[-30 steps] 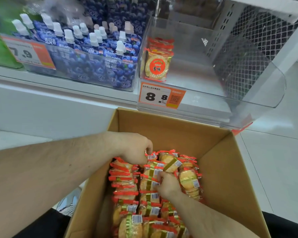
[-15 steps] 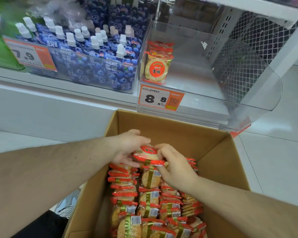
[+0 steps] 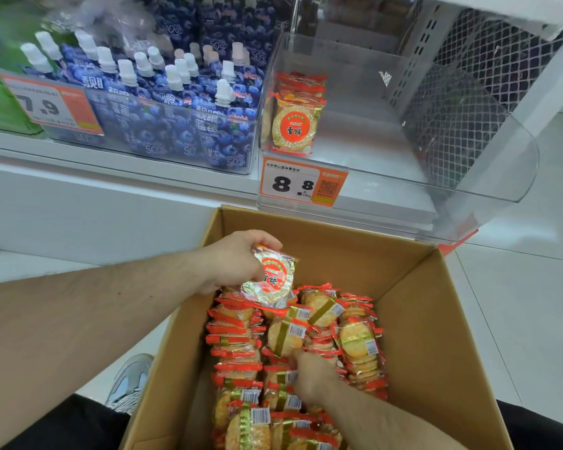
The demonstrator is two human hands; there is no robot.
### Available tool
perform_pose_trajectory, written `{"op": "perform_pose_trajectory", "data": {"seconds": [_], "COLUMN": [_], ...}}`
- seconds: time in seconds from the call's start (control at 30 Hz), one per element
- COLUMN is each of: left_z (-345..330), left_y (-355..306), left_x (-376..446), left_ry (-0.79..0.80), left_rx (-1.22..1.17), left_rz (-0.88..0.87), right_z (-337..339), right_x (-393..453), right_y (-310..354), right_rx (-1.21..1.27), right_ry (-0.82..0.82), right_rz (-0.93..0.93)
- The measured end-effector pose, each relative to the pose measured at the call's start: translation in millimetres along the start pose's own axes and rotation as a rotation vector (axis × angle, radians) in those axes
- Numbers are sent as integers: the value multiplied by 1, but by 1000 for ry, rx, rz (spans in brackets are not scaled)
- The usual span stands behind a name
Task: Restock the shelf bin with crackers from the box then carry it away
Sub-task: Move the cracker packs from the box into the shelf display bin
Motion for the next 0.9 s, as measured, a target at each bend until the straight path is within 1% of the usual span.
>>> {"op": "perform_pose_trajectory", "data": {"seconds": [0.1,0.17,0.23,0.33,0.4,0.47,0.73,0.9], "left_z": [4,8,13,24,35,42,41,42], "left_y": [-5,-9,-15,-22,-28,-33,-54,-58], "left_x": [0,0,-3,-10,-16,-22,-45,-53], "left_ry": [-12,-30,-44,-74,-111,-137,-184,-191], "left_rx": [1,-6,-26,-67,-91,-110,-142,-202], "left_rz": [-22,-39,-71,-109,-131,-155,-215,-210], "right_z": [20,51,92,145,169,185,209,221], "right_x": [-9,-20,-44,-90,-117,-137,-173,-188], "right_y": [6,13,24,32,34,37,56,73], "right_rx": [43,99,114,73,40,12,143,256], "right_ry": [26,-45,-220,-524,-654,-751,-982,-1077], "right_rz": [61,148,325,658,802,895,988,1023]}}
Point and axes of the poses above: each hand's wrist, its own x-axis towards the middle knuckle, its own z-axis out of the back of the hand, y = z × x, the point moved 5 cm from there along x, towards the middle knuckle, and after that the axes turned 12 degrees about x, right-handed, at the moved point
